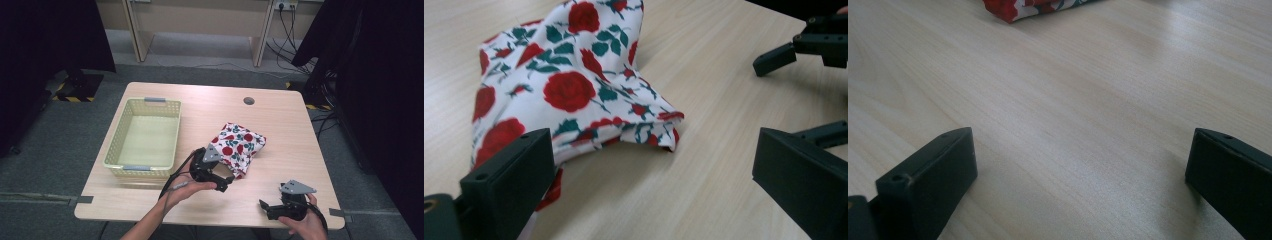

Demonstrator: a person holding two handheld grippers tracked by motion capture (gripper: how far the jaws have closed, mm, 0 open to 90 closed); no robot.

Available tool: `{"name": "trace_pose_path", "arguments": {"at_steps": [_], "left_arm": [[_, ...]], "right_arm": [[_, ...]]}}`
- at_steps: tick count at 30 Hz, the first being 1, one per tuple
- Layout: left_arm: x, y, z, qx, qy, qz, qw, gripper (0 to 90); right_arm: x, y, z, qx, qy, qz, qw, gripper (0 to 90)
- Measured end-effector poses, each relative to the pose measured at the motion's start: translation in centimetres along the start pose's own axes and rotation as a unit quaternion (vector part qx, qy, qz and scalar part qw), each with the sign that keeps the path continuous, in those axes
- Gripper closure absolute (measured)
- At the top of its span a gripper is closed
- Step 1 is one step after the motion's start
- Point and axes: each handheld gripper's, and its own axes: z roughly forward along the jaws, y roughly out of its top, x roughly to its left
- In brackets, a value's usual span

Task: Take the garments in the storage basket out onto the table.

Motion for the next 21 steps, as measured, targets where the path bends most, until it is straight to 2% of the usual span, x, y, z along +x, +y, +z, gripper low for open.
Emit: {"name": "trace_pose_path", "arguments": {"at_steps": [5, 12, 21], "left_arm": [[-0.1, -1.0, -0.1, 0.006, 0.002, 0.001, 1.0000, 2.5], [0.0, -2.1, -1.1, 0.001, 0.007, 0.003, 1.0000, 2.4], [-0.9, -3.6, -2.1, 0.002, 0.001, 0.013, 0.9999, 2.2]], "right_arm": [[0.0, 0.0, 0.0, 0.000, 0.000, 0.000, 1.0000, 0.6], [0.0, 0.0, 0.0, 0.000, 0.000, 0.000, 1.0000, 0.5], [0.0, 0.0, 0.0, 0.000, 0.000, 0.000, 1.0000, 0.5]]}}
